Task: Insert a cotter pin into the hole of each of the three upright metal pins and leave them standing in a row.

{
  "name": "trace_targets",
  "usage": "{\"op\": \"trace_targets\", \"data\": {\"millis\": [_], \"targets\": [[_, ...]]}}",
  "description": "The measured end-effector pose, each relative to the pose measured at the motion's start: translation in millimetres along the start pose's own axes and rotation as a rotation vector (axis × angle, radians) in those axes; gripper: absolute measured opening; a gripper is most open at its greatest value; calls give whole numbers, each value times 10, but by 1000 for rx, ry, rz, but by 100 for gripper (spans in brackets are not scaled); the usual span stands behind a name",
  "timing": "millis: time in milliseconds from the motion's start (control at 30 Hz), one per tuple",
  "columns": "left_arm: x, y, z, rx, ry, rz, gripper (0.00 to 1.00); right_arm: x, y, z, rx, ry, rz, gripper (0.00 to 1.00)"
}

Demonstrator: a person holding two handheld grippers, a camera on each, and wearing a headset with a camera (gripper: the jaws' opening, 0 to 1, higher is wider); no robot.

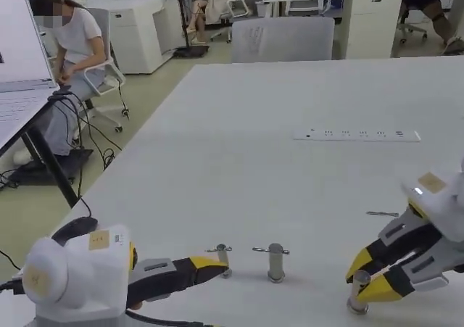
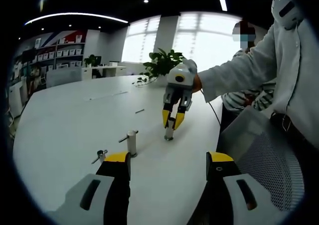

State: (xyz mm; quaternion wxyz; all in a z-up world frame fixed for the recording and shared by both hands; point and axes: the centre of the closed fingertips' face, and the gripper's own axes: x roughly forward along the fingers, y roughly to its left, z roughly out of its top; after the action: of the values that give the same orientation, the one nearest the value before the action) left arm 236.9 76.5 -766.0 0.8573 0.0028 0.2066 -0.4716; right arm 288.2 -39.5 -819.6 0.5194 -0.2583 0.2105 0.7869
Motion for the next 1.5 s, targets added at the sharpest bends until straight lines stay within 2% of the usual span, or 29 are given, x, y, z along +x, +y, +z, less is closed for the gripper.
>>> {"op": "trace_targets", "data": {"millis": [333, 600, 1000, 1233, 1433, 1500], "targets": [[-10, 4, -29, -1, 22, 4, 61, 18, 33, -62, -6, -15, 24, 13], [-17, 2, -39, -3, 31, 6, 60, 5, 32, -41, 7, -42, 32, 14], [-10, 2, -25, -4, 22, 5, 60, -2, 64, -30, 41, -28, 34, 15], [-2, -15, -20, -2, 17, 2, 60, -80, 63, -16, 66, -34, 17, 18], [12, -29, -11, -3, 11, -3, 60, -188, 72, -69, 93, -19, 2, 20], [20, -34, -9, -2, 9, -6, 60, -234, 92, -130, 102, 5, 1, 21]]}}
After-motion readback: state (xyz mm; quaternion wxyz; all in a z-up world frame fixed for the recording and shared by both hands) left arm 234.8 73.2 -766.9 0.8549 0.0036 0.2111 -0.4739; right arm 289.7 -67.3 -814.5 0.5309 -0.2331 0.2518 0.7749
